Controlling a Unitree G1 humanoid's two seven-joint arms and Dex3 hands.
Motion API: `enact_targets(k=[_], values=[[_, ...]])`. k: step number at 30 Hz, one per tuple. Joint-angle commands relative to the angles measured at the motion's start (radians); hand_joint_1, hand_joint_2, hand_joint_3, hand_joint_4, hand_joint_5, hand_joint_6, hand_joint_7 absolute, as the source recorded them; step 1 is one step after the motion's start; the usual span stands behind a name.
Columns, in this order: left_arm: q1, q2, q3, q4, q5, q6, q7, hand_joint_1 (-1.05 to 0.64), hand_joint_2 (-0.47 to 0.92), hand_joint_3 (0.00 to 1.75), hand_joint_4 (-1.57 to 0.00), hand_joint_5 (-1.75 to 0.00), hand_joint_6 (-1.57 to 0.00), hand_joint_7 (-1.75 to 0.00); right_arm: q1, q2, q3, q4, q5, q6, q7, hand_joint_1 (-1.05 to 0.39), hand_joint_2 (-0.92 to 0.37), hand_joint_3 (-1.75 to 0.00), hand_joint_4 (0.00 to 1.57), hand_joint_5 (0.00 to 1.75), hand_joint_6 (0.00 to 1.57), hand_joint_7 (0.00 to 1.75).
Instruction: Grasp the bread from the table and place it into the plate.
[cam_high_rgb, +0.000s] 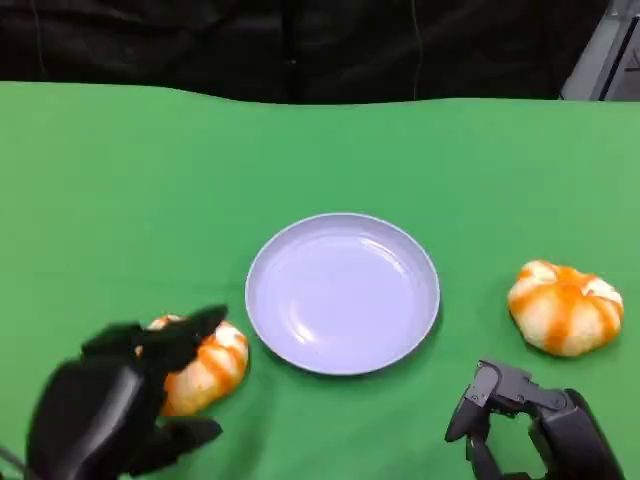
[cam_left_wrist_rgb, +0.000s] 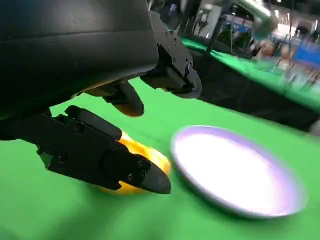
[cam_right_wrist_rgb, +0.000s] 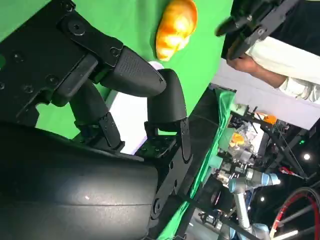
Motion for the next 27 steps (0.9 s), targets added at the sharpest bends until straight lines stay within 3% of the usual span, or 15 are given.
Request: enact_targets(k=[1,7,16,27], values=[[-0.007,0.027,-0.041,-0.034,0.062,0.083,-0.021,-0.57,0.84,0.00,-0.30,-0.40,-0.35,0.00,0.005,-0.006,-0.007,-0.015,0.001,0.005,-0.011,-0.50,-0.35,-1.50,0.77,1.75,0.73,1.57],[-0.009,0.049,-0.071,-0.047,0.063,0.131,-0.020,-0.57,0.85,0.00,-0.30,-0.38,-0.34,0.00,0.006,-0.007,-0.007,-0.017,0.000,0.007,-0.011,-0.50,-0.35,-1.50,0.77,1.75,0.72,1.57],[-0.074,0.100,-0.166,-0.029,0.245,0.257,-0.095,-0.59,0.86,0.00,-0.31,-0.35,-0.33,-0.01,0.008,-0.006,-0.005,-0.023,0.009,0.013,-0.006,-0.51,-0.36,-1.48,0.78,1.75,0.73,1.57],[-0.161,0.114,-0.253,0.086,0.305,0.343,-0.117,-0.60,0.86,0.00,-0.37,-0.30,-0.35,-0.01,0.010,-0.008,-0.004,-0.024,0.011,0.011,-0.005,-0.50,-0.37,-1.47,0.78,1.75,0.72,1.57]])
